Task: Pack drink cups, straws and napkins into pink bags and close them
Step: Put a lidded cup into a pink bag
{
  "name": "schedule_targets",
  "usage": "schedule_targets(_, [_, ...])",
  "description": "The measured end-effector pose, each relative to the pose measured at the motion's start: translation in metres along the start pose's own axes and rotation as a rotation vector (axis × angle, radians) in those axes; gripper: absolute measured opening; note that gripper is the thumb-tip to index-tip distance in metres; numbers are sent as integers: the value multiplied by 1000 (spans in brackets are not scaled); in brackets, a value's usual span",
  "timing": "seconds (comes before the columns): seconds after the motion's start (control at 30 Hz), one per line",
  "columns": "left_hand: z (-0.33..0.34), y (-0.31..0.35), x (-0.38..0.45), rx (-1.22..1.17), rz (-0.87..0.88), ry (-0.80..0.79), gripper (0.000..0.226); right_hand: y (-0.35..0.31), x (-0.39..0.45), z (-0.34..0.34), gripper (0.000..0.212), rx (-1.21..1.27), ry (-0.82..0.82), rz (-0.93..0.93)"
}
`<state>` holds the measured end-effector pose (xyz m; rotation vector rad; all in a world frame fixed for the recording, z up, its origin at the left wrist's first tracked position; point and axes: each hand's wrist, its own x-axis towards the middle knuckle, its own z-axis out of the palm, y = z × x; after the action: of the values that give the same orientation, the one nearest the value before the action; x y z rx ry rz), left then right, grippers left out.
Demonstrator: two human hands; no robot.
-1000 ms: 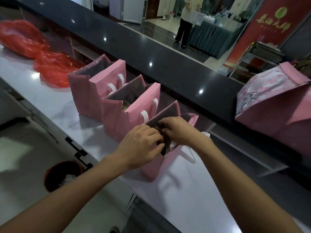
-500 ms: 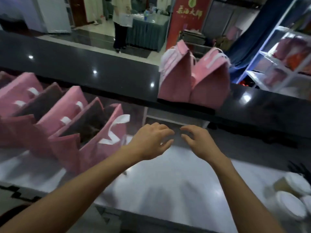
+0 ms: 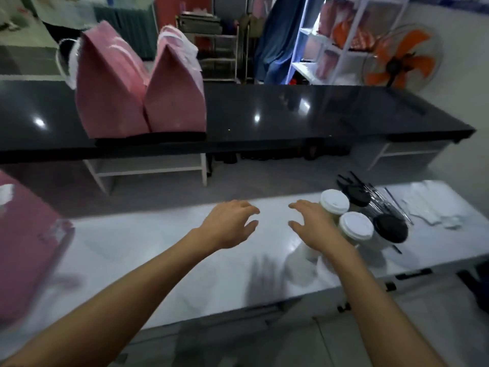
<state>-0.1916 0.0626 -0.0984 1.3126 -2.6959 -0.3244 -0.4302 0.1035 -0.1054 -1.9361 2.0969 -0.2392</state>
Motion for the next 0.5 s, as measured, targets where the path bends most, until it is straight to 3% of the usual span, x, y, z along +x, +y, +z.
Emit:
schedule_targets(0.23, [26, 41, 20, 21, -13, -120, 40, 60, -13, 10, 72, -132, -134, 89])
schedule_targets(0.5, [28, 50, 18, 24, -41, -143, 39, 67, -13, 12, 68, -76, -121, 55])
